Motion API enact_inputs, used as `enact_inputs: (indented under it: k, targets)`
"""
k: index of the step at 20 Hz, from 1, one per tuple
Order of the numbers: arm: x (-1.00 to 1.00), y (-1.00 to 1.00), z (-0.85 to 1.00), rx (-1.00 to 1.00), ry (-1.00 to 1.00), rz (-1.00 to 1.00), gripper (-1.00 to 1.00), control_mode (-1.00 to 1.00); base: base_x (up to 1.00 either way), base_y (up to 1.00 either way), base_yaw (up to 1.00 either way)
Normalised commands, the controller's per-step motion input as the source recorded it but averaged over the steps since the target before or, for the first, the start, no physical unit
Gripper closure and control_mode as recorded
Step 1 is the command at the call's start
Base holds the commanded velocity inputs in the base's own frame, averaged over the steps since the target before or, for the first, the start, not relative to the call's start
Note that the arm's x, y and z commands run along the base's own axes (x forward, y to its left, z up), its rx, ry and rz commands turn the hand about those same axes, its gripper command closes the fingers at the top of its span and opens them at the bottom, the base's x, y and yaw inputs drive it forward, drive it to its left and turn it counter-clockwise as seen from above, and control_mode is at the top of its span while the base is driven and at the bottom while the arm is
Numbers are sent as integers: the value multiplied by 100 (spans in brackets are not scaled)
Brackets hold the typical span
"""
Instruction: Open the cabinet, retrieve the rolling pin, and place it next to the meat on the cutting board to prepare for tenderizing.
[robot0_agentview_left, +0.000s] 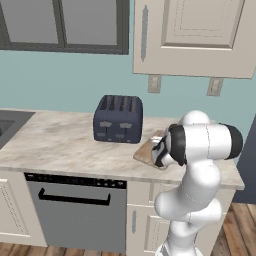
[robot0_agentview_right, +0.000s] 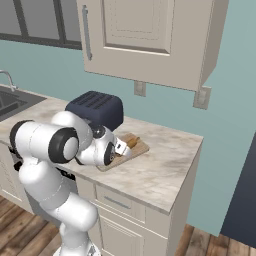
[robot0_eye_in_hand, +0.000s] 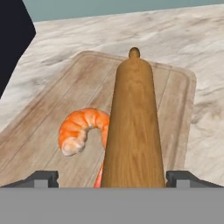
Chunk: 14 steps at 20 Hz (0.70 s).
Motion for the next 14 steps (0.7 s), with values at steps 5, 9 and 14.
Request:
enact_inputs:
  k: [5, 9, 14]
  targets:
    - [0, 0, 26, 0, 0, 0, -100, -100, 0, 0, 0]
    - [0, 0, 41, 0, 0, 0, -100, -100, 0, 0, 0]
    - [0, -5, 45, 0, 0, 0, -100, -100, 0, 0, 0]
